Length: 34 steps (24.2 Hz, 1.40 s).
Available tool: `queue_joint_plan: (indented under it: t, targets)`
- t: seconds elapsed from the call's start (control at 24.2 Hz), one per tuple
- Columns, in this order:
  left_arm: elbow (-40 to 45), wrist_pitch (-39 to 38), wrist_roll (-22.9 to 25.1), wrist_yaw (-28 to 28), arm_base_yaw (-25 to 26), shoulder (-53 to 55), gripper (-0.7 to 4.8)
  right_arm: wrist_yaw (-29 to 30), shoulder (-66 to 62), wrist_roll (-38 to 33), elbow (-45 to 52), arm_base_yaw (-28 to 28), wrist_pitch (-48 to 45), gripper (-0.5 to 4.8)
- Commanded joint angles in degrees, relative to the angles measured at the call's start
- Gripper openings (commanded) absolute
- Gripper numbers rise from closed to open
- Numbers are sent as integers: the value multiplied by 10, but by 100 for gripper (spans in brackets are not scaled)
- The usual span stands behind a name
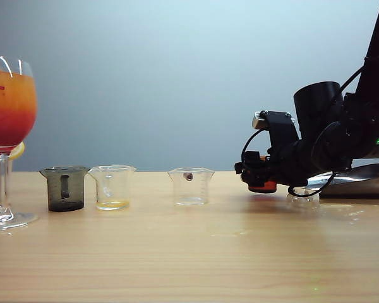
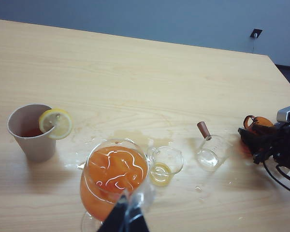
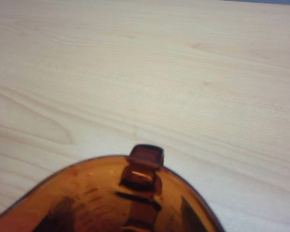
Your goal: Pick up the fourth measuring cup from the left, pour the grenadine inside into the goblet, and finally put the measuring cup back in its original place.
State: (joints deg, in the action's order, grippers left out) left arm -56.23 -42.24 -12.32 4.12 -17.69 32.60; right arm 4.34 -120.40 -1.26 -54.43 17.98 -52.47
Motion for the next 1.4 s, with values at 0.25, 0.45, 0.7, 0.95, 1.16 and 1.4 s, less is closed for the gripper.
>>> queue_joint_plan:
  t: [0.25, 0.45, 0.7, 0.95, 1.16, 1.4]
  targets:
    - [-1, 10, -1, -3, 0, 3, -5, 19, 0, -2, -2, 0, 1, 336]
    - [-1, 12, -1, -3, 0, 3, -5, 20, -1, -2, -2, 0, 13, 383]
    - [-1, 11, -1, -3, 0, 3, -5, 23, -1, -2, -2, 0, 52, 383]
    - [-1, 10, -1, -3, 0, 3, -5, 35, 1, -2, -2, 0, 83, 383]
    - [-1, 10, -1, -3, 0, 3, -5, 37, 15, -2, -2, 0, 116, 383]
    - [-1, 10, -1, -3, 0, 3, -5, 50, 84, 0, -2, 0, 233, 383]
